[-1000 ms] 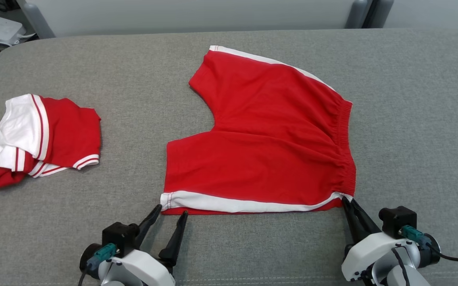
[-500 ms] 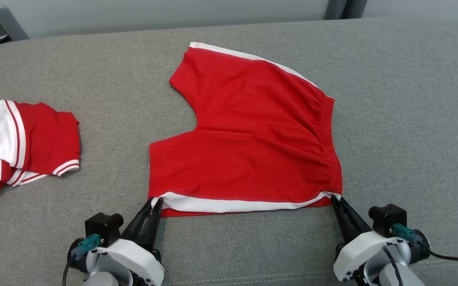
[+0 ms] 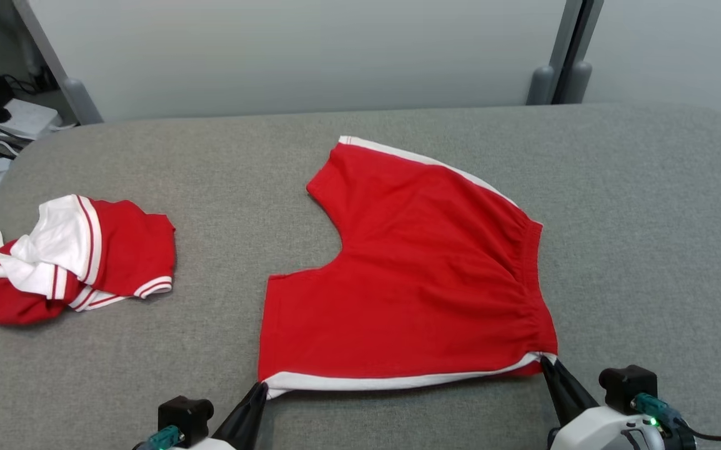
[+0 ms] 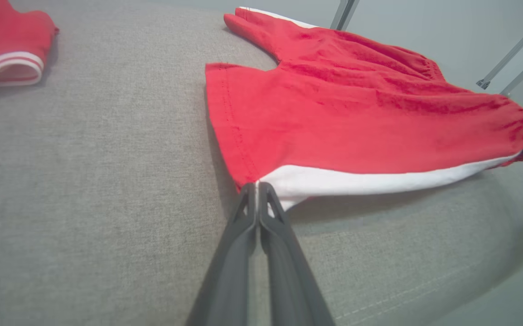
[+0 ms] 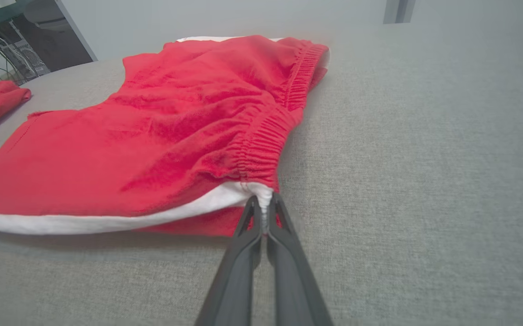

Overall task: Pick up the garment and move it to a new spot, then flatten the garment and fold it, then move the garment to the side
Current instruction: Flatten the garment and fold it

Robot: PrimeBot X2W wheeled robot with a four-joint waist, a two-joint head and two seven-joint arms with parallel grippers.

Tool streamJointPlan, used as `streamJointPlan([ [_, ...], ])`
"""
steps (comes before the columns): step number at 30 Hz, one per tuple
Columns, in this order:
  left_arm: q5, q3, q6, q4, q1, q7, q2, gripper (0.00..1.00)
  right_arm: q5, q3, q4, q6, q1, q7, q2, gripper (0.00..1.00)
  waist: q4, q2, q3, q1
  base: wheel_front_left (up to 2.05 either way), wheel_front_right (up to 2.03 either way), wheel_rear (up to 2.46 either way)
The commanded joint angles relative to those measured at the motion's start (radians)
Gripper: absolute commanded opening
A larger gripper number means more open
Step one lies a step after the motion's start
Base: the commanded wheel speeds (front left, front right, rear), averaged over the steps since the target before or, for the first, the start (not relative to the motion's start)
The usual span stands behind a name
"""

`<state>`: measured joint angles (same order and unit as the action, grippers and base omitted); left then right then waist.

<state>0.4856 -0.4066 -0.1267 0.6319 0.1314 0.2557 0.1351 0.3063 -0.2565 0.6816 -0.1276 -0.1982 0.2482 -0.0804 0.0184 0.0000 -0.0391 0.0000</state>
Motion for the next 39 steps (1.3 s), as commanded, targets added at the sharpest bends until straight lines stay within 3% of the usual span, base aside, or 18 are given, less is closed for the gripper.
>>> streamJointPlan([
  [1,0.000,0.033,-0.004,-0.014,0.016,0.006,0.008,0.00,0.008,-0.023,-0.017,-0.003,-0.004,0.014,-0.011,0.00,-0.018,0.0000,0.030,0.0000,0.00,0.00,0.00],
  [22,-0.048,0.030,-0.004,-0.018,-0.040,0.006,0.003,0.00,0.076,-0.043,-0.089,-0.003,0.104,0.014,-0.052,0.00,-0.063,0.0000,0.038,0.0000,0.00,0.00,0.00],
  [31,-0.011,-0.055,-0.004,-0.151,0.211,0.006,0.043,0.00,0.078,-0.030,-0.132,-0.003,-0.087,0.014,-0.021,0.00,-0.008,0.0000,-0.086,0.0000,0.00,0.00,0.00],
  [39,0.031,-0.106,-0.004,-0.121,0.501,0.006,0.123,0.00,0.083,0.036,-0.123,-0.003,-0.277,0.014,0.012,0.00,0.059,0.0000,-0.243,0.0000,0.00,0.00,0.00],
])
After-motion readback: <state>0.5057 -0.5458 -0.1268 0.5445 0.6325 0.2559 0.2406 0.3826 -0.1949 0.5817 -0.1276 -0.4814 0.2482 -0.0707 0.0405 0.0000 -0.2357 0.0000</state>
